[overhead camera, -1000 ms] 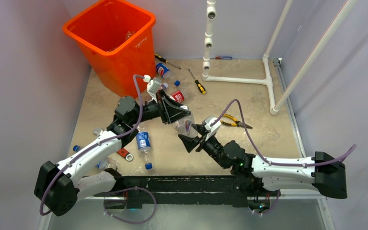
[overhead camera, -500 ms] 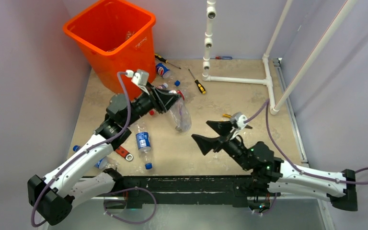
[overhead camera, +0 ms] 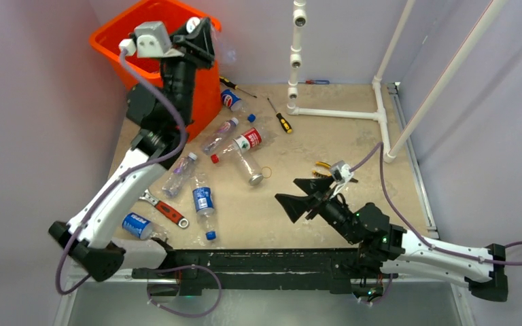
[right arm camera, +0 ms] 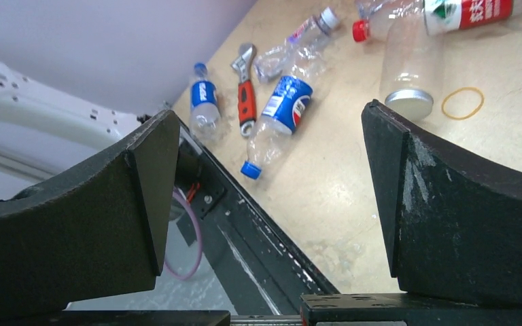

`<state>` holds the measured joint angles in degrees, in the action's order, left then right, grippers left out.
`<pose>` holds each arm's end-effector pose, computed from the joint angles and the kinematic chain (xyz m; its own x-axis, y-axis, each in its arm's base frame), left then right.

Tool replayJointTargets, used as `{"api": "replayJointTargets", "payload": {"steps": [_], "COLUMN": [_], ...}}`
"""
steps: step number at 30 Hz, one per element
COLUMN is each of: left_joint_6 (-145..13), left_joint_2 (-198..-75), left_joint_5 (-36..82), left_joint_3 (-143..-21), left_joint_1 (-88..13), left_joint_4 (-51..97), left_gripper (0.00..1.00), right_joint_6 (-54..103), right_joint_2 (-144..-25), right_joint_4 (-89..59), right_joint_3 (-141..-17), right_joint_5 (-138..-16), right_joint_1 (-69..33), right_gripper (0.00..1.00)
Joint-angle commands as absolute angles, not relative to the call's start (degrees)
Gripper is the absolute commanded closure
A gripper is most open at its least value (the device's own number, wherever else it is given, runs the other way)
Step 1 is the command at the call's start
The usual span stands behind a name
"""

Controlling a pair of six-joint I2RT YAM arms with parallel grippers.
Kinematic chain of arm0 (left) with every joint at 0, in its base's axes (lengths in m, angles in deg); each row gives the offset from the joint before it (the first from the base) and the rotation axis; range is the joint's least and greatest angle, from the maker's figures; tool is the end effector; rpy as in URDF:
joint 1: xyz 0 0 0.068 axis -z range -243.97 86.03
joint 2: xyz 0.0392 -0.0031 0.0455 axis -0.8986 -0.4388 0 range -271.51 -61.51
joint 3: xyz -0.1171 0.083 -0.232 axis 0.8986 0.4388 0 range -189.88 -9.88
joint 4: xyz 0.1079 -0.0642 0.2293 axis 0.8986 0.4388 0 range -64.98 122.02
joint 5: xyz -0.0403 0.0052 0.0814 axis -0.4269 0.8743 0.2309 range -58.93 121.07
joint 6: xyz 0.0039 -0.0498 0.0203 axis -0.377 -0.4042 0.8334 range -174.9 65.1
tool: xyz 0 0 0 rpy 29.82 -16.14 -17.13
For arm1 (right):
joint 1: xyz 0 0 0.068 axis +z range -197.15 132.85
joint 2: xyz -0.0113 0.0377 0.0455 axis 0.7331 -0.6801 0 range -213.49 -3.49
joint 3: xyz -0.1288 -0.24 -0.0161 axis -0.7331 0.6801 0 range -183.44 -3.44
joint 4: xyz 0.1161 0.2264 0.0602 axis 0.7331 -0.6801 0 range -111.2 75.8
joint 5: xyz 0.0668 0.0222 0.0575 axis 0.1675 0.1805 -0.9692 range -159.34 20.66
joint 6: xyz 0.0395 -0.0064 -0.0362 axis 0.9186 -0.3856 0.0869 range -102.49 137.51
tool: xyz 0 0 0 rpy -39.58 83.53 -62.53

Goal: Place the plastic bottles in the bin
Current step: Place the plastic bottle in the trash bin.

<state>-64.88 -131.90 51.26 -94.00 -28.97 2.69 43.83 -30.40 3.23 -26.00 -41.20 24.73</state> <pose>0.2052 -0.1288 0.5419 0.4211 -0.4936 -0.7610 0.3888 0.8562 -0.3403 0.0581 0.1240 0.2981 -0.2452 0.5080 -0.8257 -0.6544 0.5417 0.5276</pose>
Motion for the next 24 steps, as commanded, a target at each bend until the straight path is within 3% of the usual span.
{"api": "replayJointTargets", "payload": {"steps": [1,6,11,18,23,24], "left_joint_6": [-46.69,-50.21,-66.84,-71.71,-85.94,-86.11], "left_joint_2": [-142.03,-147.53,-155.61,-160.05,-165.07,-166.05], "left_joint_5": [66.06,62.86,62.64,59.51,45.58,45.18], "left_joint_3": [-102.97,-109.76,-124.38,-121.47,-120.48,-121.02], "left_joint_1": [-30.69,-37.47,-50.44,-56.19,-62.24,-62.27], "left_joint_4": [-7.94,-11.3,5.6,2.85,5.43,6.6], "left_gripper": [1.0,1.0,1.0,1.0,1.0,0.91], "right_joint_6": [44.96,46.31,48.8,49.17,47.94,47.96], "right_joint_2": [-34.97,-36.46,-35.54,-30.92,-32.34,-32.78], "right_joint_4": [2.61,7.19,5.7,1.91,1.8,1.46], "right_joint_3": [-28.57,-25.25,-23.54,-21.09,-21.19,-21.77], "right_joint_5": [-46.47,-48.43,-48.82,-47.71,-46.16,-45.93], "right_joint_1": [24.59,24.6,24.55,24.57,24.57,24.57], "right_gripper": [0.01,0.01,0.01,0.01,0.01,0.01]}}
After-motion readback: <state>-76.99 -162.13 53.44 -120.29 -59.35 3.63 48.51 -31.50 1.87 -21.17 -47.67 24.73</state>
